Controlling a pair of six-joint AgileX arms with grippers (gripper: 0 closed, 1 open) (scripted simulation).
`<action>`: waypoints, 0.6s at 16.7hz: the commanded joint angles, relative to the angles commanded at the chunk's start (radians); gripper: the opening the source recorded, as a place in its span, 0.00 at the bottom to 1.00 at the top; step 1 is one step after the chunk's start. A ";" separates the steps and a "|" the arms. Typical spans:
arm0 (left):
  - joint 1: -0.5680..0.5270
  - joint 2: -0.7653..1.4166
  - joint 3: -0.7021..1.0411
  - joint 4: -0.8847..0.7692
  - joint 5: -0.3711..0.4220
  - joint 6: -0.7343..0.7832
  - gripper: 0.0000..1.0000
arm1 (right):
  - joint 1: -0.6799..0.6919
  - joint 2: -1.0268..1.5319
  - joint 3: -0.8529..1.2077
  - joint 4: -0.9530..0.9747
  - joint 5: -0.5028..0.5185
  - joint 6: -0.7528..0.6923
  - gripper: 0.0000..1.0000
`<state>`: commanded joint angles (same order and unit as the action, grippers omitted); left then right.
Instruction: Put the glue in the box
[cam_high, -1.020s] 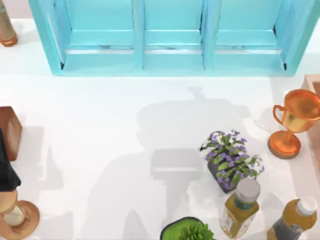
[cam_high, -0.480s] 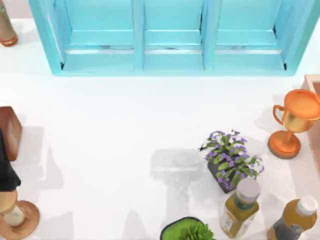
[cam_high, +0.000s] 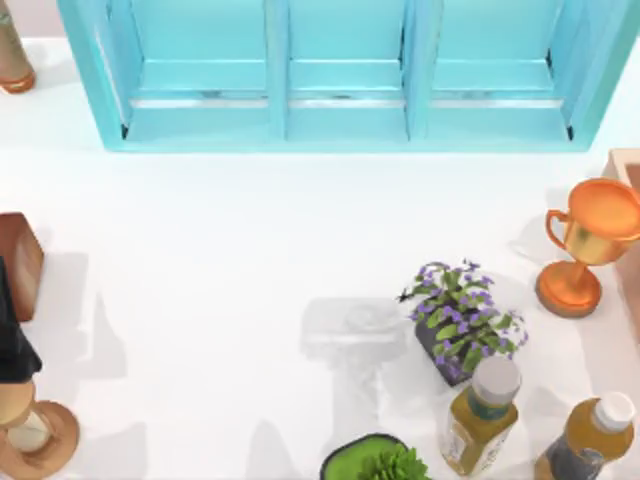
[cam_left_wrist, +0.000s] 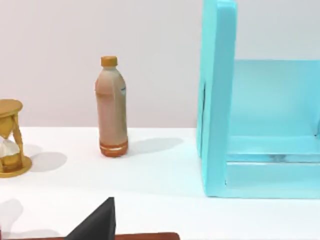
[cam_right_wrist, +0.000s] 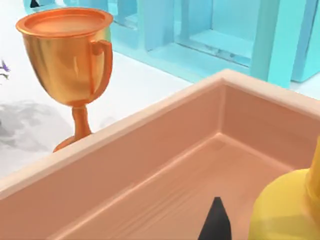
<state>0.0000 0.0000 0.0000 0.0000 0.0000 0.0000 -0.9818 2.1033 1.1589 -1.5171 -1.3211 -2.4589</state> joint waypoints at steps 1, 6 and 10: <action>0.000 0.000 0.000 0.000 0.000 0.000 1.00 | 0.000 0.000 0.000 0.000 0.000 0.000 0.00; 0.000 0.000 0.000 0.000 0.000 0.000 1.00 | 0.006 -0.006 0.000 0.014 0.001 0.012 0.00; 0.000 0.000 0.000 0.000 0.000 0.000 1.00 | 0.025 -0.044 -0.029 0.141 -0.006 0.125 0.00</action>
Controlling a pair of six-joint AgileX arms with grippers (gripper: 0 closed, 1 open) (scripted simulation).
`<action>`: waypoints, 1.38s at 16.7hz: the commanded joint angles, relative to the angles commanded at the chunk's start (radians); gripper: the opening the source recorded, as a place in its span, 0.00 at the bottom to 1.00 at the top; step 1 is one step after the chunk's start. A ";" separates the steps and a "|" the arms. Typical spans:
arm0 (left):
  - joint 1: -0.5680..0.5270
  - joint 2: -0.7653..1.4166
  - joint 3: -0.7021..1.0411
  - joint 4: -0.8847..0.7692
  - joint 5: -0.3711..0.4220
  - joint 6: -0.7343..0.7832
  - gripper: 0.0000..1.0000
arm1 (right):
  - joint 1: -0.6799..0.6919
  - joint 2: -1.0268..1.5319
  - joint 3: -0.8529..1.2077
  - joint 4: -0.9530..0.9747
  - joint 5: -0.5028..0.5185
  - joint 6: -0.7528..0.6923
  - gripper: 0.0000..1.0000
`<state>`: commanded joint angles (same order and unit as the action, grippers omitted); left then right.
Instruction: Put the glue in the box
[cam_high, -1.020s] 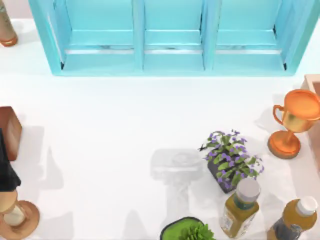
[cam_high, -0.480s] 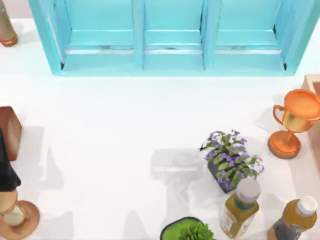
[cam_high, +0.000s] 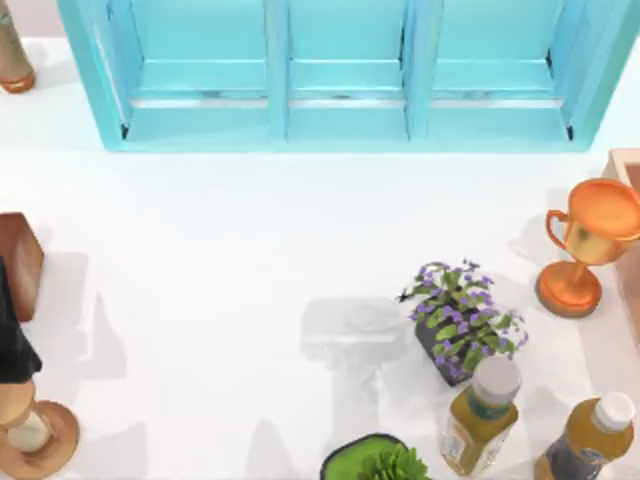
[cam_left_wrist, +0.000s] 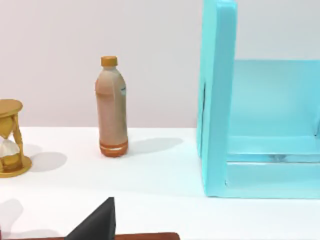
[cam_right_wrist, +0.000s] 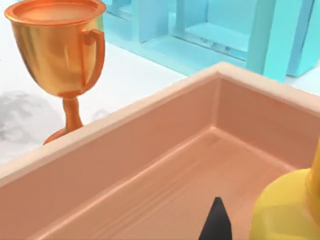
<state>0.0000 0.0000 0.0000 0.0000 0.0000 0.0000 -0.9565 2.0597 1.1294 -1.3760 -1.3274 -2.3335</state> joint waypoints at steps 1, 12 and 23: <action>0.000 0.000 0.000 0.000 0.000 0.000 1.00 | 0.008 -0.013 -0.012 0.051 -0.004 0.046 0.00; 0.000 0.000 0.000 0.000 0.000 0.000 1.00 | 0.134 -0.120 -0.211 0.767 -0.065 0.701 0.00; 0.000 0.000 0.000 0.000 0.000 0.000 1.00 | 0.177 -0.139 -0.280 0.987 -0.082 0.893 0.00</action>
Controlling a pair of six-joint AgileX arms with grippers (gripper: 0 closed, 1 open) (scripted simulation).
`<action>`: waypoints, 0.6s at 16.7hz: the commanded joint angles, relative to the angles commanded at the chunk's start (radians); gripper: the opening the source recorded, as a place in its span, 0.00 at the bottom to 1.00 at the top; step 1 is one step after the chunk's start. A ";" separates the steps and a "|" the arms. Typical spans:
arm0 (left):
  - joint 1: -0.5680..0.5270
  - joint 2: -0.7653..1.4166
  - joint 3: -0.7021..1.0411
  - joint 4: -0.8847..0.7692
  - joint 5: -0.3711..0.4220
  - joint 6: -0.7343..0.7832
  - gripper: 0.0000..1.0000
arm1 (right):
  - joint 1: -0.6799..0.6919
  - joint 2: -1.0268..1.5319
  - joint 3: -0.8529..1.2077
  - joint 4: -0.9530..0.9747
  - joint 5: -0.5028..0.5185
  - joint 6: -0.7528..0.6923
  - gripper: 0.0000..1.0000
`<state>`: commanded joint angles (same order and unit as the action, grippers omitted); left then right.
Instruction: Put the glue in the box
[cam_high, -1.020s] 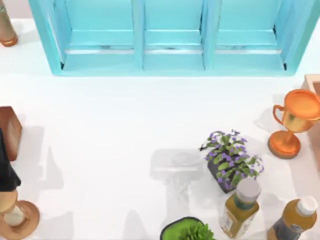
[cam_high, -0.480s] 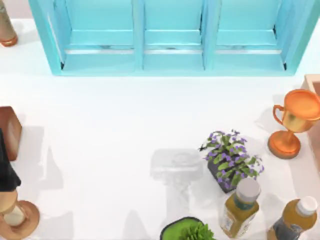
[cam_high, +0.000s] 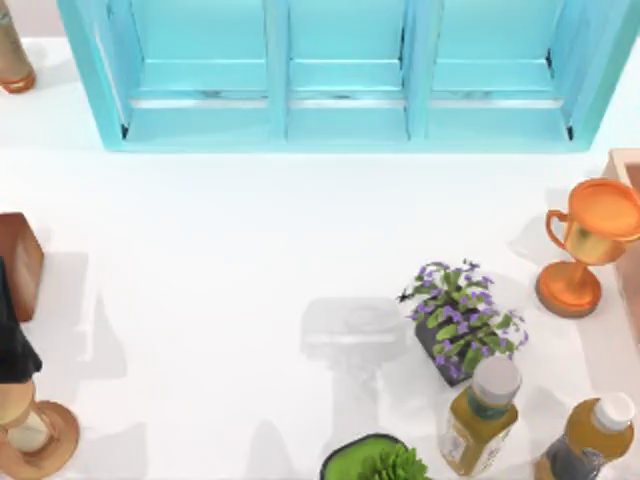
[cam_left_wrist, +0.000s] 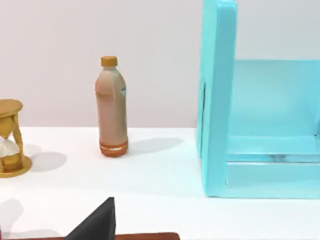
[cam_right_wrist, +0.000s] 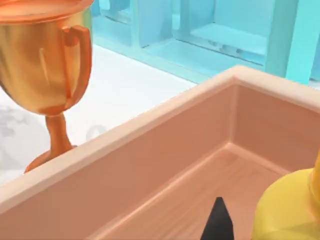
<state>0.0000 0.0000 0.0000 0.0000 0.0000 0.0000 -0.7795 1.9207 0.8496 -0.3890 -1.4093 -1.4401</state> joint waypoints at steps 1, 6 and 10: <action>0.000 0.000 0.000 0.000 0.000 0.000 1.00 | 0.000 0.000 0.000 0.000 0.000 0.000 0.08; 0.000 0.000 0.000 0.000 0.000 0.000 1.00 | 0.000 0.000 0.000 0.000 0.000 0.000 0.45; 0.000 0.000 0.000 0.000 0.000 0.000 1.00 | 0.000 0.000 0.000 0.000 0.000 0.000 0.75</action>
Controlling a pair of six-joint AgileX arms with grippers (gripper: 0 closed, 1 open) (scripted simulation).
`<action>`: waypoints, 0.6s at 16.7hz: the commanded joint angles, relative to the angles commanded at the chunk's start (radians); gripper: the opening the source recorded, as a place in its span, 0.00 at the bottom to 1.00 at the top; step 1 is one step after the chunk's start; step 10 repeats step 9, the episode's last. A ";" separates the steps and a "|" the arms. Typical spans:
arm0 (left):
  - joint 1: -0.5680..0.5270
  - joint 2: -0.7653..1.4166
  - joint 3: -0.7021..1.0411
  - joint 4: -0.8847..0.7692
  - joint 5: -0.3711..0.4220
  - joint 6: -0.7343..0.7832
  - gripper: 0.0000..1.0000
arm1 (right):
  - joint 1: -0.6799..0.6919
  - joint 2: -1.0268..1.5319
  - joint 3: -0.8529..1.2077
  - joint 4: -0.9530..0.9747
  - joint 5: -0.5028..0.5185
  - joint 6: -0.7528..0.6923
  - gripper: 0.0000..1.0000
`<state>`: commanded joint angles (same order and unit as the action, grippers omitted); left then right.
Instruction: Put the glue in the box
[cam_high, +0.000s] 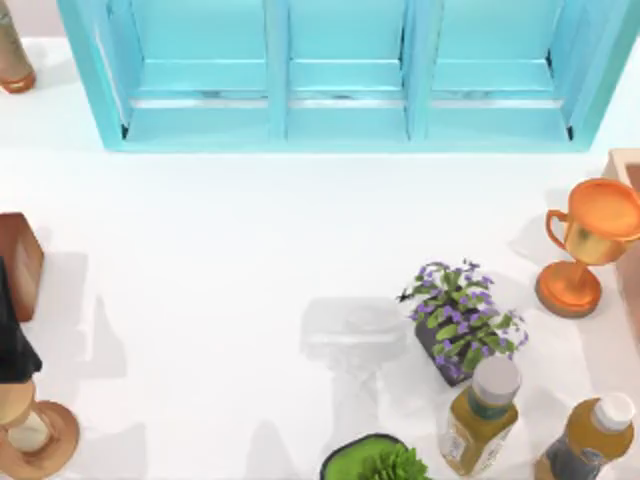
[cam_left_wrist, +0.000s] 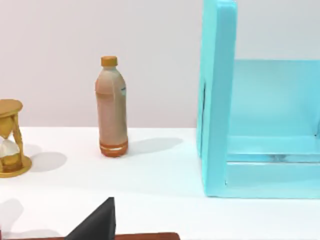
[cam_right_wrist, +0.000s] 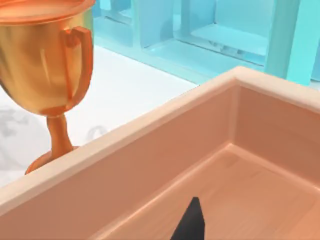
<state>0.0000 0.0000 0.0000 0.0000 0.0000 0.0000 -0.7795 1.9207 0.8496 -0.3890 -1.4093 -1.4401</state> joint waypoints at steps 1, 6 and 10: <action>0.000 0.000 0.000 0.000 0.000 0.000 1.00 | 0.000 0.000 0.000 0.000 0.000 0.000 0.83; 0.000 0.000 0.000 0.000 0.000 0.000 1.00 | 0.000 0.000 0.000 0.000 0.000 0.000 1.00; 0.000 0.000 0.000 0.000 0.000 0.000 1.00 | 0.000 0.000 0.000 0.000 0.000 0.000 1.00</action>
